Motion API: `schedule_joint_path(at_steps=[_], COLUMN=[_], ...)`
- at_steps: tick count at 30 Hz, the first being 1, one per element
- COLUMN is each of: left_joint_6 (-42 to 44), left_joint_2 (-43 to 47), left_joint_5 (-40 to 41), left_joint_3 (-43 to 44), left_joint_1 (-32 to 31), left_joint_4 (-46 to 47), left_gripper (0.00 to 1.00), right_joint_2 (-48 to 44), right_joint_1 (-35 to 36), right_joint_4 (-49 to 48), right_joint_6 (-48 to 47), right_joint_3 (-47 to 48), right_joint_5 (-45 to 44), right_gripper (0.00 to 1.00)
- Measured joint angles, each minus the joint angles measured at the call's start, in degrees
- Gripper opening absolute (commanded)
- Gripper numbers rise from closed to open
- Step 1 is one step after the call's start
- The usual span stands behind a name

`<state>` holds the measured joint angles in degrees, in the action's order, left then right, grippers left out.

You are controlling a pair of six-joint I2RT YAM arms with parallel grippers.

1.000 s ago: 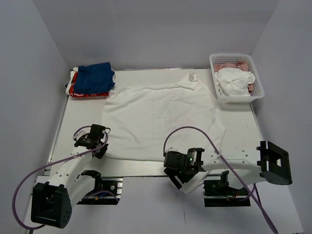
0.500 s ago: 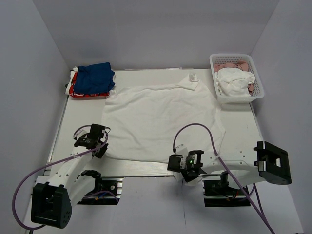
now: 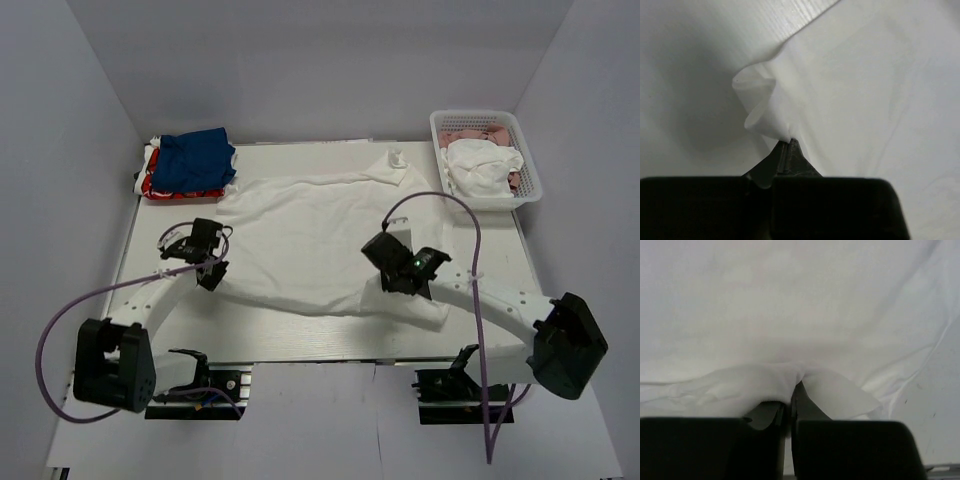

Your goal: Fold and stack the t-shirts

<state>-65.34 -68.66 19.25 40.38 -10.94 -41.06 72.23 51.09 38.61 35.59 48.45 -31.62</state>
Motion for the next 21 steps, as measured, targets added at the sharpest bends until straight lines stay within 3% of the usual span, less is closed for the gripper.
schedule_joint_path(at_steps=[6,15,16,17,18,19,20,21], left_joint_6=[0.46,0.22,0.13,0.0,-0.28,-0.46,-0.9,-0.46], left_joint_2=[-8.26,-20.09,-21.92,-23.87,-25.83,-27.98,-29.99,-31.52], left_joint_5=[2.14,5.81,5.84,5.9,5.92,6.03,6.14,6.16], left_joint_3=[8.09,18.58,19.67,20.79,22.16,23.71,25.46,26.95], left_joint_1=[0.0,1.36,1.81,2.19,2.6,3.02,3.45,3.78], left_joint_4=[0.39,1.62,1.86,1.97,1.68,1.44,1.2,1.01], left_gripper=[0.0,0.0,0.15,0.29,0.45,0.6,0.81,0.87], right_joint_2=[5.57,18.25,19.87,21.73,23.61,25.75,28.28,30.69], right_joint_1=[-10.58,-18.93,-19.78,-20.72,-21.49,-22.25,-22.93,-23.5], right_joint_4=[-9.35,-18.47,-18.45,-18.75,-19.06,-19.1,-19.1,-19.06], right_joint_6=[-10.05,-19.28,-19.85,-20.46,-20.96,-21.09,-21.18,-21.18], right_joint_3=[7.37,14.4,15.41,16.72,18.18,20.2,22.56,25.14], right_joint_5=[0.44,5.22,5.95,6.56,6.97,7.43,7.56,7.72], right_gripper=[0.0,0.0,0.0,0.05,0.39,0.62,0.78,0.9])
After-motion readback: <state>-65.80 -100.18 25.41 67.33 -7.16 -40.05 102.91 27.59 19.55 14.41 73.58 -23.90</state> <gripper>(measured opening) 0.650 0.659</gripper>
